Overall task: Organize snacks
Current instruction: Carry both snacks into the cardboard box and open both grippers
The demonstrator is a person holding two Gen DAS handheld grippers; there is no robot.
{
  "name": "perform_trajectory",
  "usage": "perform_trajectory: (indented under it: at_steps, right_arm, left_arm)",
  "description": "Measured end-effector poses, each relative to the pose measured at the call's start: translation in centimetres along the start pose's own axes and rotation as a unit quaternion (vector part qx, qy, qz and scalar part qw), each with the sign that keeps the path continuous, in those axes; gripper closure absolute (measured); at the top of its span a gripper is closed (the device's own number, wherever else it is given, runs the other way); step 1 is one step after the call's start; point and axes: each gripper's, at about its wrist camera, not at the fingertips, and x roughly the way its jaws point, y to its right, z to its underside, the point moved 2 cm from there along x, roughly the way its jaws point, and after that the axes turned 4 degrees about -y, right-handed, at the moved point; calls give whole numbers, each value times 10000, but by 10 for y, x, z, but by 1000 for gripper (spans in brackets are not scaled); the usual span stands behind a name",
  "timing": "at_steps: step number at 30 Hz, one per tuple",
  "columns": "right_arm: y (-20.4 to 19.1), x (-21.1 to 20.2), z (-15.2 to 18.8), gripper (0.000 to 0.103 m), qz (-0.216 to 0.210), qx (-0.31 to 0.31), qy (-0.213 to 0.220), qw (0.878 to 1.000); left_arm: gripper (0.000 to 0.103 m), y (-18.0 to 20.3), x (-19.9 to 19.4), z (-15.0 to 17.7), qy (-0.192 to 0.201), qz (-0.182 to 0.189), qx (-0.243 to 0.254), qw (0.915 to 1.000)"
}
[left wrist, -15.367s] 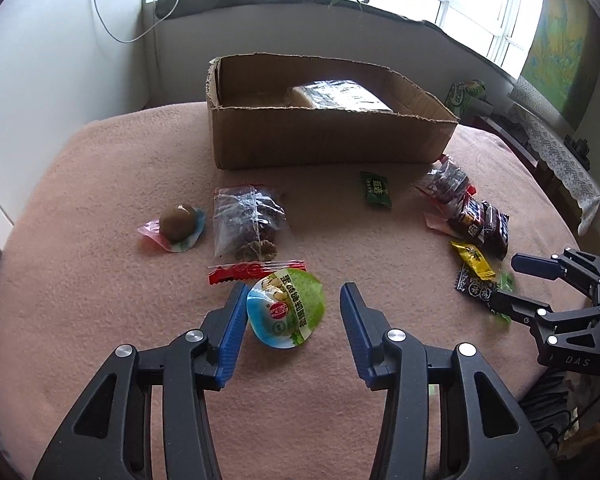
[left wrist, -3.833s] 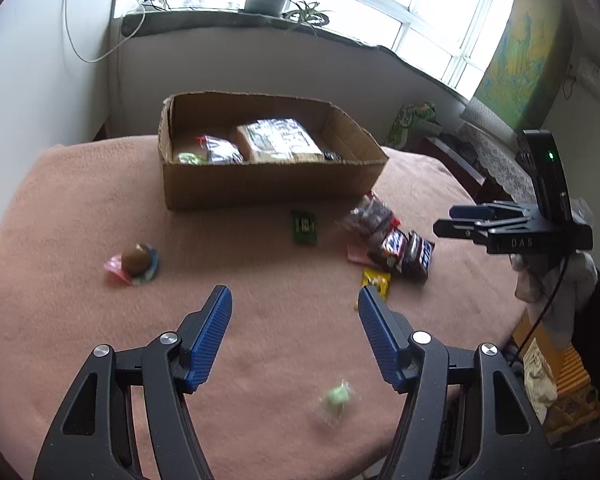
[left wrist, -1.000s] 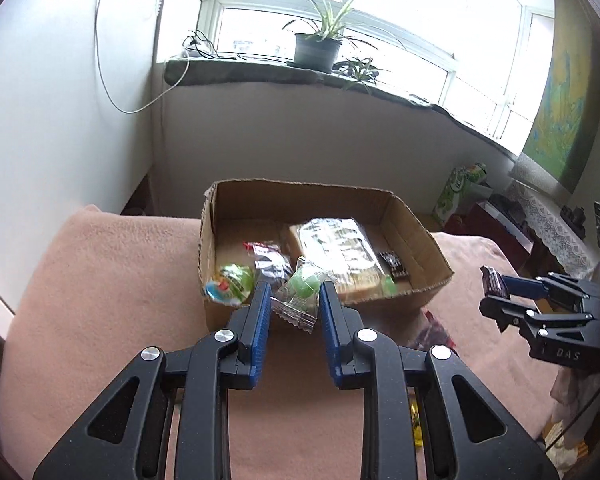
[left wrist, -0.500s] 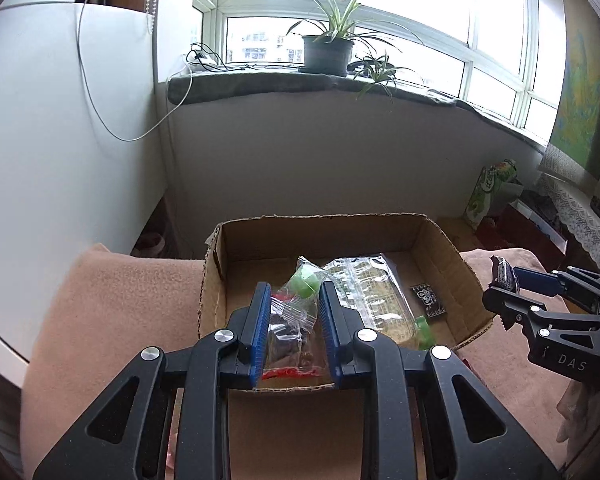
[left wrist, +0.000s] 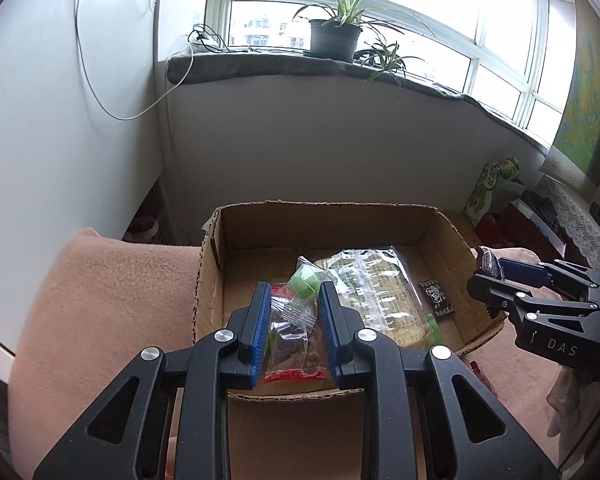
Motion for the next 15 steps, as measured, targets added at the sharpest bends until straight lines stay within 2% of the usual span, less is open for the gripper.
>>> perform_trajectory:
  at_steps: [2, 3, 4, 5, 6, 7, 15]
  right_arm:
    - [0, 2, 0, 47, -2, 4, -8, 10000]
    - [0, 2, 0, 41, 12, 9, -23, 10000]
    - [0, 2, 0, 31, 34, 18, -13, 10000]
    - [0, 2, 0, 28, 56, 23, 27, 10000]
    - [0, 0, 0, 25, 87, 22, 55, 9999]
    - [0, 0, 0, 25, 92, 20, 63, 9999]
    - [2, -16, 7, 25, 35, 50, 130, 9999]
  left_arm:
    - [79, -1, 1, 0, -17, 16, -30, 10000]
    - [79, -2, 1, -1, -14, 12, -58, 10000]
    - [71, -3, 1, -1, -20, 7, -100, 9999]
    - [65, -4, 1, -2, -36, 11, -129, 9999]
    - [50, -6, 1, -2, -42, 3, -178, 9998]
    - [46, -8, 0, -2, -16, 0, -220, 9998]
    - [46, -12, -17, 1, 110, 34, -150, 9998]
